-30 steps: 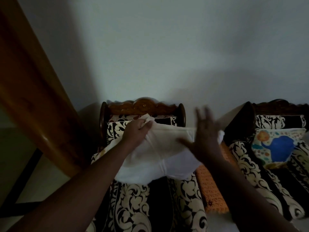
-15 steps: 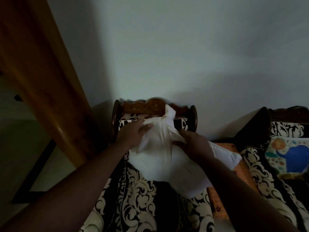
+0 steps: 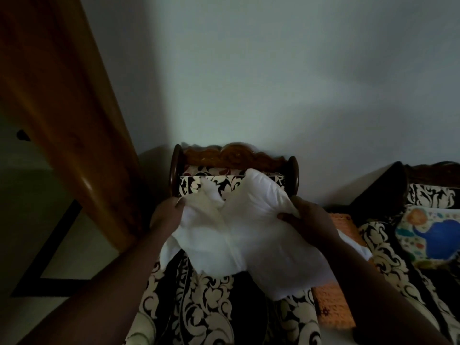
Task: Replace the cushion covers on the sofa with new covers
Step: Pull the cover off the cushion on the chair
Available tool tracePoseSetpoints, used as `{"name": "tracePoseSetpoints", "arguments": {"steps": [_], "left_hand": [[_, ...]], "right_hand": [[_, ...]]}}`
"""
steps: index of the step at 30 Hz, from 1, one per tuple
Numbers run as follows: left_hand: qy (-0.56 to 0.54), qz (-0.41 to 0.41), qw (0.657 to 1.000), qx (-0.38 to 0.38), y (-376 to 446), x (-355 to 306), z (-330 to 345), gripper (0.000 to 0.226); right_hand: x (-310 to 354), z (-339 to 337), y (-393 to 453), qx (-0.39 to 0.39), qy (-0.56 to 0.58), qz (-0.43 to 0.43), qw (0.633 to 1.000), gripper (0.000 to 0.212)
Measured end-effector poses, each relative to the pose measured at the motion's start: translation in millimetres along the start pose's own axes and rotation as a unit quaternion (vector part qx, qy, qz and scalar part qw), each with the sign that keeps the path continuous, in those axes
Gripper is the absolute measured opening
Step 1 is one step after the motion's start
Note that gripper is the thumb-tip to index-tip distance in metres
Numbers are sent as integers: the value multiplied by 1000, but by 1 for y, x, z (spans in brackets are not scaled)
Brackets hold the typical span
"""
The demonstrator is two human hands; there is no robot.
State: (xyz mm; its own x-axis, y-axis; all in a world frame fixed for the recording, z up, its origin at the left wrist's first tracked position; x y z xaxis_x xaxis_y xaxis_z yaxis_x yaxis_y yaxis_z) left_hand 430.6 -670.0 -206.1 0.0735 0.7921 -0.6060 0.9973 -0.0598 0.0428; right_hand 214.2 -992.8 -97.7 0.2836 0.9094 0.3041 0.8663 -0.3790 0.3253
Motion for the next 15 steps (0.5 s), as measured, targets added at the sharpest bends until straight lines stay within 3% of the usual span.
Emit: {"name": "tracePoseSetpoints", "arguments": {"steps": [4, 11, 15], "left_hand": [[-16, -42, 998, -43, 2, 16, -5, 48], [-66, -68, 995, 7, -26, 25, 13, 43], [-74, -105, 991, -43, -36, 31, 10, 38]], "right_hand": [[-9, 23, -7, -4, -13, 47, 999, 41], [-11, 99, -18, 47, -27, 100, 994, 41], [-34, 144, -13, 97, -3, 151, 984, 44]]}}
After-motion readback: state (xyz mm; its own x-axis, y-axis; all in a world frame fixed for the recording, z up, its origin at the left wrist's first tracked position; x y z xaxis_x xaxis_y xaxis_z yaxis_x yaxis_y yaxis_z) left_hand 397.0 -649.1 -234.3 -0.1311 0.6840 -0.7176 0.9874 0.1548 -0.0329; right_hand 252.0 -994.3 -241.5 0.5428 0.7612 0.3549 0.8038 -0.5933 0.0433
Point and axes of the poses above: each hand's wrist, its own y-axis towards the middle knuckle, its own z-axis out of the palm, x = y × z, the point moved 3 cm from there along y, towards the middle knuckle, and after that the axes turned 14 degrees about -x, right-handed, at the moved point
